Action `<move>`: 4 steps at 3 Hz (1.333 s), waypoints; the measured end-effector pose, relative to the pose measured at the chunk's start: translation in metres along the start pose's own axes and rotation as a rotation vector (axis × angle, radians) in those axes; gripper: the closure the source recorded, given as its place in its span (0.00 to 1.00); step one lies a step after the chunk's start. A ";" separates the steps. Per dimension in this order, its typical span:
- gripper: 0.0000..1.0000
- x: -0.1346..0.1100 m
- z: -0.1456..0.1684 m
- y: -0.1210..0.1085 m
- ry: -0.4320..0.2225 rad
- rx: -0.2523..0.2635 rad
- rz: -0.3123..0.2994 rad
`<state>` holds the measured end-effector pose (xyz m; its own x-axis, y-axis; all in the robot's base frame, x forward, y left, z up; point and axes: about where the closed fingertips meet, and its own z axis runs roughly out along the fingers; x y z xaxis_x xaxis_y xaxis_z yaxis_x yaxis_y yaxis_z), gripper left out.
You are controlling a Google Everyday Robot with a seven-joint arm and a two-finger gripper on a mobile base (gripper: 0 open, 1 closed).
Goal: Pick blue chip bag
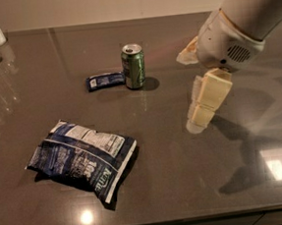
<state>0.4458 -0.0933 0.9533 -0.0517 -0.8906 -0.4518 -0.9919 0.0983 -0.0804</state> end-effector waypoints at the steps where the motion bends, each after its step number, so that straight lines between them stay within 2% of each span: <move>1: 0.00 -0.039 0.024 0.018 -0.053 -0.031 -0.077; 2: 0.00 -0.069 0.050 0.035 -0.073 -0.046 -0.146; 3: 0.00 -0.093 0.082 0.043 -0.052 -0.056 -0.196; 4: 0.00 -0.105 0.101 0.046 -0.034 -0.059 -0.223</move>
Offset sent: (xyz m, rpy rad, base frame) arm -0.0393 0.1412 -0.0358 0.0705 -0.0508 0.2467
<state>0.4172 0.0495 0.9072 0.1722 -0.8719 -0.4585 -0.9835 -0.1259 -0.1300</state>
